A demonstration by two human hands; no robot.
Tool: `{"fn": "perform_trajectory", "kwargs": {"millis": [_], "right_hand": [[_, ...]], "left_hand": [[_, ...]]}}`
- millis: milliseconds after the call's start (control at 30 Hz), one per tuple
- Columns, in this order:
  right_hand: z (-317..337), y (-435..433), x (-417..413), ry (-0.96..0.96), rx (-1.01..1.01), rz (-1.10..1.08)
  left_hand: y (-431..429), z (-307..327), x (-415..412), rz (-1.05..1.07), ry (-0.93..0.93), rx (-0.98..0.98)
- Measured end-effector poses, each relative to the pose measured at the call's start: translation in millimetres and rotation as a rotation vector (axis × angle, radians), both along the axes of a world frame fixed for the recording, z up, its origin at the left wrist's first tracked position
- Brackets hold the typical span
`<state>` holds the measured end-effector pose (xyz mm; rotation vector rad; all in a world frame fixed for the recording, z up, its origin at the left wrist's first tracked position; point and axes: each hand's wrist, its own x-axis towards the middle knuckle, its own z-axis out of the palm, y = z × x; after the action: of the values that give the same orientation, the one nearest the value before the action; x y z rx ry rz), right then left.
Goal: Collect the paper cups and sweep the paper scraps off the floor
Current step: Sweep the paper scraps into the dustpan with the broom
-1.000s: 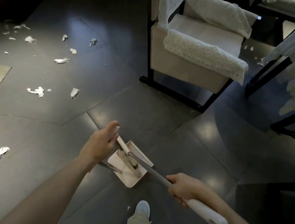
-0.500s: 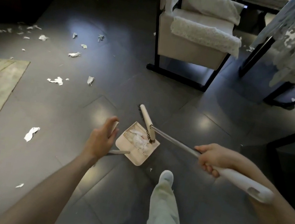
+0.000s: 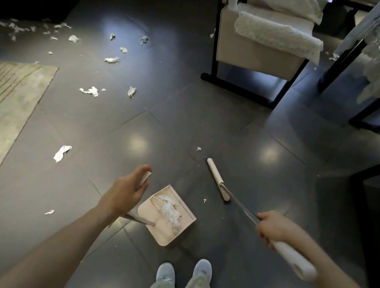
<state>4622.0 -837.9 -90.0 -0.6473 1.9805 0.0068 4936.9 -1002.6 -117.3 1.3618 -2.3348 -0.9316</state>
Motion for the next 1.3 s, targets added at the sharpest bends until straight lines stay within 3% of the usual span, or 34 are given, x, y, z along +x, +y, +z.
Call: {"fn": "perform_trajectory", "kwargs": {"millis": [133, 300, 433, 600, 800, 1033, 1300], "right_hand": [[-45.5, 7.1, 33.9, 0.049, 0.072, 0.126], [-51.5, 2.7, 76.4, -0.122, 0.082, 0.115], [-33.6, -14.6, 71.4, -0.302, 0.092, -0.068], [11.4, -34.4, 31.5, -0.352, 0.059, -0.172], [30.9, -84.5, 15.0, -0.204, -0.043, 0.024], [2.1, -177.3, -49.6, -0.092, -0.144, 0.012], [-28.0, -273.2, -117.2, 0.059, -0.073, 0.127]], "left_hand": [[5.0, -13.3, -7.4, -0.012, -0.024, 0.016], [-1.1, -21.0, -24.7, 0.046, 0.004, -0.014], [-6.9, -16.8, -34.3, 0.029, -0.004, -0.008], [-11.5, -9.6, -33.0, 0.023, 0.014, 0.019], [-45.3, -0.4, -47.4, 0.079, -0.031, 0.032], [-114.3, -2.5, -84.3, 0.165, -0.053, 0.033], [-194.9, -10.1, -129.0, 0.245, -0.011, 0.086]]}}
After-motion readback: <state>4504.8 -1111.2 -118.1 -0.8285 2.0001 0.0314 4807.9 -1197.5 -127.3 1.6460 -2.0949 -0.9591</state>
